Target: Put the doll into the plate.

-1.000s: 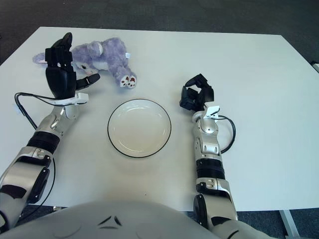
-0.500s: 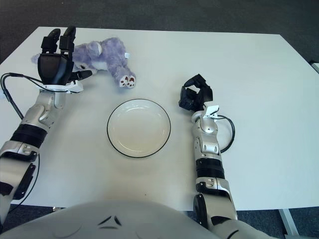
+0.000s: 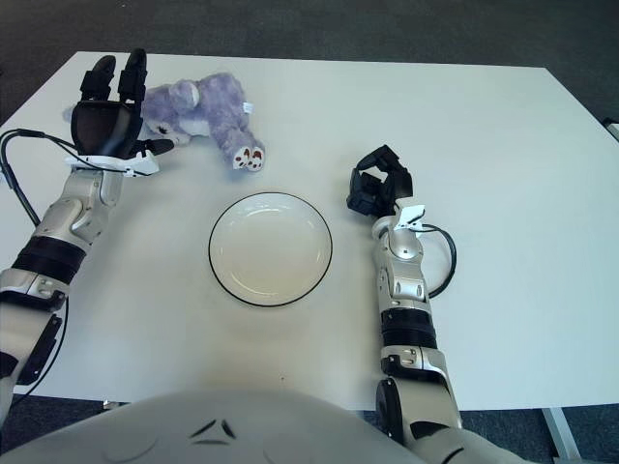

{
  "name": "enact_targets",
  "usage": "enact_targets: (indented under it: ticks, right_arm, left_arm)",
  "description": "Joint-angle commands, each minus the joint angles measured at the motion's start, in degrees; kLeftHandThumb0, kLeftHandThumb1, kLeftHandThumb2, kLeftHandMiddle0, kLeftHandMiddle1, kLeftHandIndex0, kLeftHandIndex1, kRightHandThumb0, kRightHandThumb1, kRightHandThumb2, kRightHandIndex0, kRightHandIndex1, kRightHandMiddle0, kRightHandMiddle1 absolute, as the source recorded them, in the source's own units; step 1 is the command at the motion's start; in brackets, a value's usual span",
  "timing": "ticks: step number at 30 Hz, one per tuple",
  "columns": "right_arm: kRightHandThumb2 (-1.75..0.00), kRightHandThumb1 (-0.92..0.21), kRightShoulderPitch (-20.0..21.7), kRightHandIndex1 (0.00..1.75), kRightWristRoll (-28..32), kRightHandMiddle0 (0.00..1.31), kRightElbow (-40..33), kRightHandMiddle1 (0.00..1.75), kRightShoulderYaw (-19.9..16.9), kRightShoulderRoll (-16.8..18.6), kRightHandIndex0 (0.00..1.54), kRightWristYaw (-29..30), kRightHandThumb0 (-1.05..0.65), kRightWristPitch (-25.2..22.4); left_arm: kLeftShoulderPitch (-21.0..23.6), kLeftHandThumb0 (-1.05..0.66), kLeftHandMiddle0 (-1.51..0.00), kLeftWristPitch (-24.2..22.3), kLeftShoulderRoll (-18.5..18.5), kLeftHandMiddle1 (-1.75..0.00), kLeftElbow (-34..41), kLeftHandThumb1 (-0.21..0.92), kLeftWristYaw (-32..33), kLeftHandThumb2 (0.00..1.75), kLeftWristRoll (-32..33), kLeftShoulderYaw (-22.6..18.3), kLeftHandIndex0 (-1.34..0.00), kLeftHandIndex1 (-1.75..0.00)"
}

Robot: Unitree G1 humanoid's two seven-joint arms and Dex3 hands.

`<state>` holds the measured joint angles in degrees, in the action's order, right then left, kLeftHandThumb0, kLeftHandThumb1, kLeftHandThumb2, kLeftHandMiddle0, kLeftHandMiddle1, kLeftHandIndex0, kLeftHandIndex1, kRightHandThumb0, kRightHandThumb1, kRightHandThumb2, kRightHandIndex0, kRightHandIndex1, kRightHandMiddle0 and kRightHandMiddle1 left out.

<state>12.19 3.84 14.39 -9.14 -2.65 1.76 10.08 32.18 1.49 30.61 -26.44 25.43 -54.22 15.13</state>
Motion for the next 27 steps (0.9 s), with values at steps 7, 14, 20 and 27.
enact_targets:
  ticks: [7, 14, 20, 27]
  right_arm:
    - [-1.15, -0.45, -3.8, 1.75, 0.69, 0.51, 0.9, 1.75, -0.06, 1.17, 1.09, 0.14, -0.44, -0.94]
    - [-1.15, -0.45, -3.82, 1.75, 1.0, 0.51, 0.69, 1.75, -0.09, 1.24, 1.1, -0.26, -0.44, -1.19]
    - [-1.15, -0.45, -3.87, 1.75, 1.13, 0.51, 0.33, 1.75, -0.14, 1.48, 1.1, -0.11, -0.44, -1.76]
    - [-1.16, -0.45, -3.91, 1.75, 1.0, 0.51, -0.02, 1.75, -0.12, 1.59, 1.1, 0.16, -0.44, -2.31]
  left_arm:
    - [3.85, -0.81, -0.11, -0.12, 2.88, -0.11, -0.46, 0.59, -6.31, 0.62, -0.57, 2.13, 0.0, -0.06]
    - [5.1, -0.85, -0.1, 1.27, 3.83, -0.09, -0.14, 0.58, -10.68, 0.62, 0.66, 2.61, 0.0, 0.0]
    - [5.68, -0.9, -0.13, 3.43, 5.11, -0.1, 1.35, 0.6, -17.54, 0.61, 3.13, 2.66, 0.0, 0.0]
    - [6.83, -0.9, -0.18, 6.4, 6.01, -0.12, 0.92, 0.6, -22.53, 0.59, 6.02, 2.54, 0.0, 0.0]
